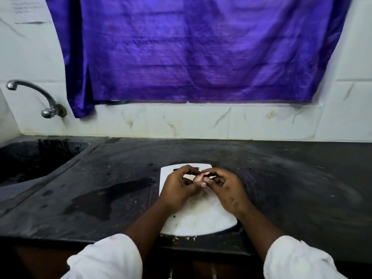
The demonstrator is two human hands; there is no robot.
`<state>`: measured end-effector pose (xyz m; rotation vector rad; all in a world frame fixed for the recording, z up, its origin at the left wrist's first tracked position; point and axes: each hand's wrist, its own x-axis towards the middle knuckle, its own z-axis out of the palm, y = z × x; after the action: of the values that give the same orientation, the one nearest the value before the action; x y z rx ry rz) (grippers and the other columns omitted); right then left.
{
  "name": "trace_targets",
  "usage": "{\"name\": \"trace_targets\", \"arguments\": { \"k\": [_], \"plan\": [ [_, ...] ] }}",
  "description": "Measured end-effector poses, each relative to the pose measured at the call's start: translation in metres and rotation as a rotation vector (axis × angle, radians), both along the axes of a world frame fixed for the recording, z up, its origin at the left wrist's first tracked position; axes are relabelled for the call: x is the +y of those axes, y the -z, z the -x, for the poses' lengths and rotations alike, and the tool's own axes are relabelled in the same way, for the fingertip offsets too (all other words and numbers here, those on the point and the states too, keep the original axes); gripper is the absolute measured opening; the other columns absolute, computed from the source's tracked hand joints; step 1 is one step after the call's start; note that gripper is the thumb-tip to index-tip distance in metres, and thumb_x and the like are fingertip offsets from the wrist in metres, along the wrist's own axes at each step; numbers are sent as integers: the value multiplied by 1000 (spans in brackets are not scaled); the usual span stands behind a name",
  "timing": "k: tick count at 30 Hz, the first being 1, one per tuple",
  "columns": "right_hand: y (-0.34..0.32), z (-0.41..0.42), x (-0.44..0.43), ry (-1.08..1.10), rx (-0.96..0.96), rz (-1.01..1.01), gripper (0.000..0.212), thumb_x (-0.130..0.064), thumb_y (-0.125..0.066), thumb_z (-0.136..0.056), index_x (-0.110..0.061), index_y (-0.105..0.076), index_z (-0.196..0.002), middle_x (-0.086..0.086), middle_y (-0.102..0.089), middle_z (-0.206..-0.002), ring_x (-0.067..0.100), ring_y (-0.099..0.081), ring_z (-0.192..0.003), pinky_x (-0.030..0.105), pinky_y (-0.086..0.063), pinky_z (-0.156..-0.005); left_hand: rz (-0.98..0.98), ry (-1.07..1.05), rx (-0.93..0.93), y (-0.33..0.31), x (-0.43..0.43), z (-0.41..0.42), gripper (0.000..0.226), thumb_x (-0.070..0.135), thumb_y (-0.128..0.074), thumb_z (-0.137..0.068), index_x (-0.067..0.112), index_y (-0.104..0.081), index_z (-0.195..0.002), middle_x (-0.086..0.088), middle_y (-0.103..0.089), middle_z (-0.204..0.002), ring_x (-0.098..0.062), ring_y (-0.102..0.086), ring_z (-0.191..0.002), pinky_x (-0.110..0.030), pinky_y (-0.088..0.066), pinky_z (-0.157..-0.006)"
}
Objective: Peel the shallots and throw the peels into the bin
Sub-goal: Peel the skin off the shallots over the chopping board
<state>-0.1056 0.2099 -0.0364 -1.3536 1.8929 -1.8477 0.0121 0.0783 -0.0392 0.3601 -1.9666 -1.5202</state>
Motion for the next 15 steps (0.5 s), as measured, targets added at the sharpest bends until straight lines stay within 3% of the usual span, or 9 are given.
{"name": "trace_targets", "arguments": {
  "k": [3, 5, 11, 13, 15],
  "plan": [
    [1, 4, 0, -1, -28, 38, 16, 2, -70, -91, -12, -76, -96, 1, -80, -91, 12, -75, -85, 22, -57, -78, -30, 31, 30, -2, 0, 1, 24, 6, -85, -80, 14, -76, -101, -6, -74, -117, -23, -69, -74, -32, -58, -67],
    [2, 7, 0, 10, -29, 43, 14, 2, -70, -91, -10, -75, -98, 4, -79, -93, 17, -76, -87, 22, -58, -79, -27, 46, 53, -3, 1, 1, 18, 6, -83, -83, 15, -78, -98, -4, -72, -124, -21, -72, -76, -34, -60, -69],
    [2, 4, -1, -29, -86, 18, 12, -8, -72, -92, -12, -70, -104, 8, -78, -94, 26, -77, -86, 38, -64, -80, -35, 27, 118, 0, -3, 1, 23, 3, -76, -90, 26, -81, -91, -6, -79, -98, -32, -76, -86, -47, -64, -75],
    [3, 4, -2, -38, -105, 6, 16, -9, -76, -89, -13, -70, -104, 8, -79, -94, 25, -78, -86, 39, -63, -80, -38, 20, 133, 1, -4, 1, 26, 0, -74, -90, 25, -80, -88, -7, -78, -94, -35, -75, -88, -51, -64, -77],
    [3, 3, -3, -57, -131, -6, 26, -8, -83, -82, -17, -71, -104, 7, -79, -96, 23, -77, -89, 36, -62, -80, -33, -7, 139, 1, -5, 1, 30, -2, -74, -89, 27, -80, -84, -6, -79, -91, -28, -74, -86, -46, -63, -75]
  ]
}}
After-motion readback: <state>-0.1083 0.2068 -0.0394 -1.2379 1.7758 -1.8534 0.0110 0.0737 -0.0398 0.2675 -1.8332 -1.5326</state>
